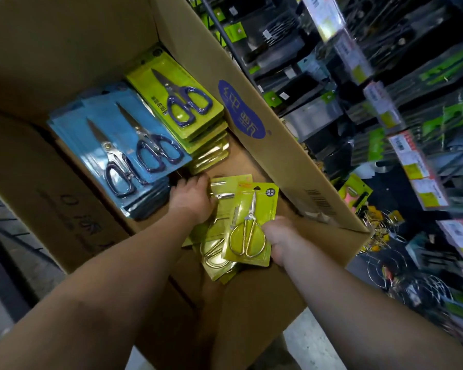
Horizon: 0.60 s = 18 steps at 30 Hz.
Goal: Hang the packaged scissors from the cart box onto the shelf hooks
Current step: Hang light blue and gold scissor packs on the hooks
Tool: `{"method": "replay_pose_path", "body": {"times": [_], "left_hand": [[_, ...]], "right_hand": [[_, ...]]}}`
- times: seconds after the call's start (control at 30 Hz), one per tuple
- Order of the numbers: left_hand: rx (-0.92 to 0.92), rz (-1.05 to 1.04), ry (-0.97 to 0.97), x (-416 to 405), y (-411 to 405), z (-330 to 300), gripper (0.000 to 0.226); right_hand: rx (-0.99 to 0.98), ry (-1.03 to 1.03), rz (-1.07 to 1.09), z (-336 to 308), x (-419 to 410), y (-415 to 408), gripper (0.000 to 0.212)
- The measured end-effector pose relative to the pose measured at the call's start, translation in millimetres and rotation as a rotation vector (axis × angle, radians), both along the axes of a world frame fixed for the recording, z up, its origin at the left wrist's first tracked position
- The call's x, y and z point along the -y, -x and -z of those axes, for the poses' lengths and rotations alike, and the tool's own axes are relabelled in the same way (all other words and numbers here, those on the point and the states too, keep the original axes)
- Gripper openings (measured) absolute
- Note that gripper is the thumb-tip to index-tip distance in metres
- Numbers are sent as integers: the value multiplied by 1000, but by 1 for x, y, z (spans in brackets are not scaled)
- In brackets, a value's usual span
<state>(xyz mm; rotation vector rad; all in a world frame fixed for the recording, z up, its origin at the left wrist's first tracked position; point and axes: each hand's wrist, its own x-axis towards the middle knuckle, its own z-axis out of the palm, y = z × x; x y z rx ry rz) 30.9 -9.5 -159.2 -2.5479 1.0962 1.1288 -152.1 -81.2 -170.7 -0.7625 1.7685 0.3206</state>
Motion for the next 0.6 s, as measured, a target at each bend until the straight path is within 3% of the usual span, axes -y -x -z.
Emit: {"method": "replay_pose_path", "body": {"times": [0.1,0.23,0.43,0.6], "left_hand": [[34,64,-88,-3,1,-2,71],[-6,-11,-114,-9,9,-3,73],[-57,-213,-20,-8,15,-13,73],[-231,-549,-11,-11,12,-41,66]], "right_hand": [[-52,-23,-14,-25,3,-12,28],[-64,-1,-49,-34,4,-16,33],[-41,-16,-109,-47,6,-19,29],[-6,-48,-168,-71,8,-26,28]]}}
